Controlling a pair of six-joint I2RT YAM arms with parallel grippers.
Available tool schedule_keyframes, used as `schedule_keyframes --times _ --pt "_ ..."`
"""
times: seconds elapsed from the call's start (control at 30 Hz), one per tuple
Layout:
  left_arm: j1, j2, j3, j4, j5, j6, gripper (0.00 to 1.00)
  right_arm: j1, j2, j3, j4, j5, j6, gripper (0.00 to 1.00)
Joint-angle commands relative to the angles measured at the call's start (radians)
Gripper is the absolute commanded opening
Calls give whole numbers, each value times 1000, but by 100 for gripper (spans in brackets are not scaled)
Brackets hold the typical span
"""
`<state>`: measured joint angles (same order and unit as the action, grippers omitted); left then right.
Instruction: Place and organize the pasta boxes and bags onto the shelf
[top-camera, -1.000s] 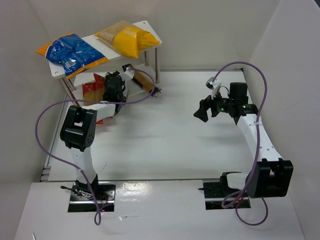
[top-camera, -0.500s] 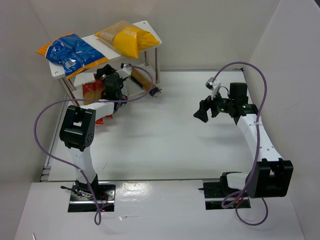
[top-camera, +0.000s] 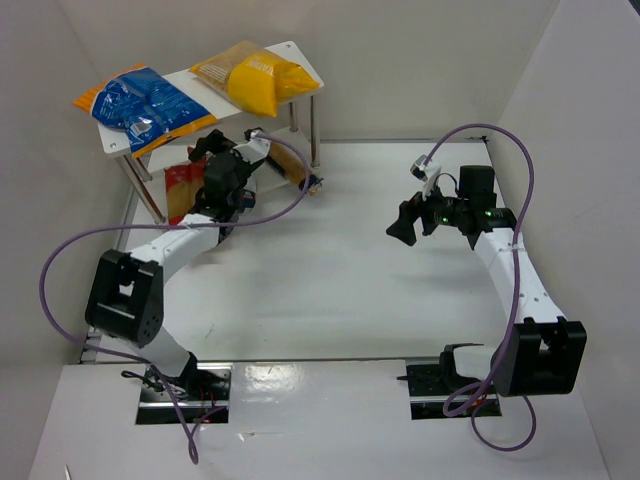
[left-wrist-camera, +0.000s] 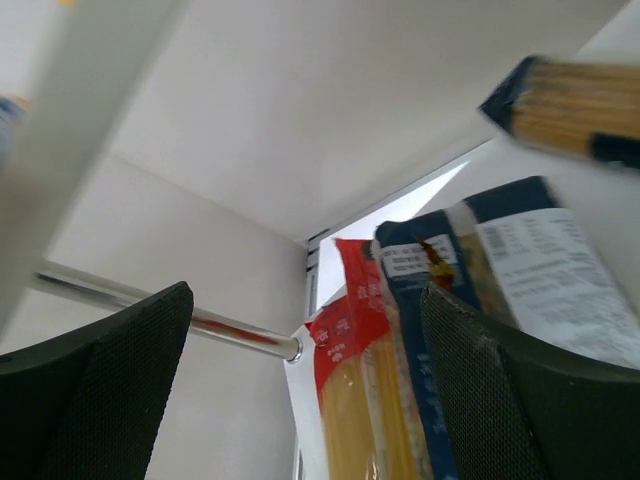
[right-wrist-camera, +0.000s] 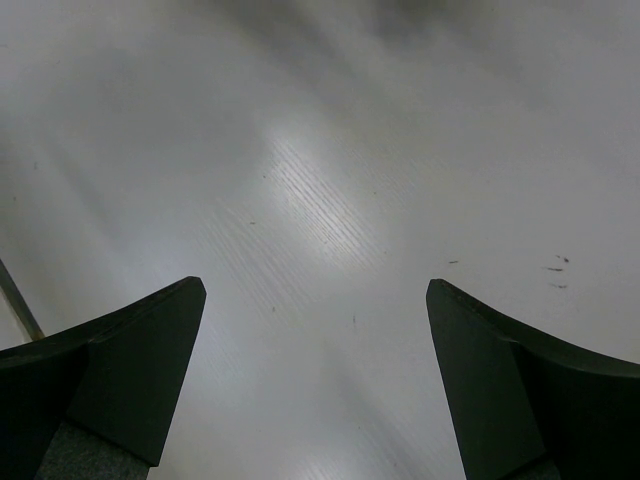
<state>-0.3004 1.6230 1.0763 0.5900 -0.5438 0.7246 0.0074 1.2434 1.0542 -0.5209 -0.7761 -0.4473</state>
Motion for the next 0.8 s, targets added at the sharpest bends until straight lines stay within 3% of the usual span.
schedule_keyframes --times 0.0,0.07,0.17,0.3,0.47,0.57,0.77 --pt "-29 -93 -25 -111 31 -59 100 -7 -36 -3 -11 -34 -19 100" --pt "-42 -141 -26 -201 79 -94 100 -7 -36 -3 -11 -34 -19 100" --pt "-63 -205 0 -489 186 -172 100 -7 -36 -3 -21 -34 -19 100" --pt "-104 -278 19 -747 324 -218 100 -7 -67 6 -21 -43 -19 100" --pt "-114 -360 120 -1075 522 -304 100 -7 -146 15 37 24 76 100" --pt "-114 -422 132 -1188 611 -359 100 -7 -215 15 38 34 107 100" --pt "-114 -434 143 -1338 686 -526 100 36 -301 -19 3 276 172 100"
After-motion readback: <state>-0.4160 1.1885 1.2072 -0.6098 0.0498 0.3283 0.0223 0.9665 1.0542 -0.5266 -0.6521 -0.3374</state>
